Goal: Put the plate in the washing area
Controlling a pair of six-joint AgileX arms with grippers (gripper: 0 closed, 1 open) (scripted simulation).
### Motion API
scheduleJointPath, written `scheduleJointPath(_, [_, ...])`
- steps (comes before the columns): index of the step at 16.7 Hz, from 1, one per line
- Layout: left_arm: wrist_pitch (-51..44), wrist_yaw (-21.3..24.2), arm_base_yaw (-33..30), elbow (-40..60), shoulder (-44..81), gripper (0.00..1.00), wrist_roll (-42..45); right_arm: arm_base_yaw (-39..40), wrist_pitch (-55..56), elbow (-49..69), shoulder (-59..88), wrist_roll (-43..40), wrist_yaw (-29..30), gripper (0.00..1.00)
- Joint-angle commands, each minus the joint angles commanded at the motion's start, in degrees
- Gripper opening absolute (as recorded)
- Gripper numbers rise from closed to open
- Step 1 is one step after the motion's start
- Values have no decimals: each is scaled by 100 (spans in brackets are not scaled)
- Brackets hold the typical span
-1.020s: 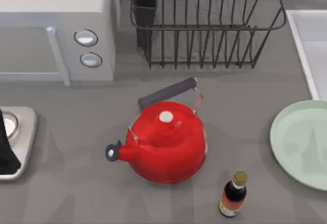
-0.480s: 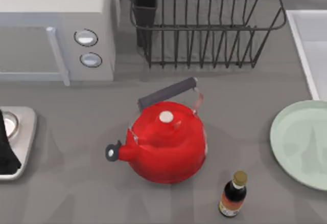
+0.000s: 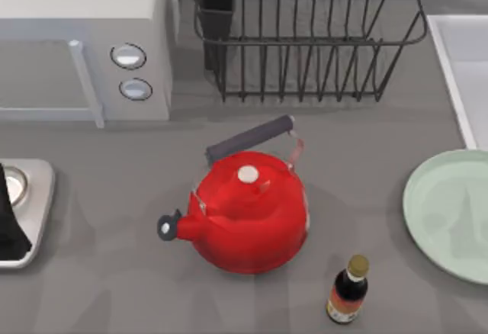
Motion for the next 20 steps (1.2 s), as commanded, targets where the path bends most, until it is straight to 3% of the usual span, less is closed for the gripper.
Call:
scheduleJointPath(6, [0,0,0,0,0,100,0,382,-1118,1376,1632,397,1,100])
scheduleJointPath(20, [0,0,0,0,0,100,0,1852,-5421,6694,9115,1922,3,100])
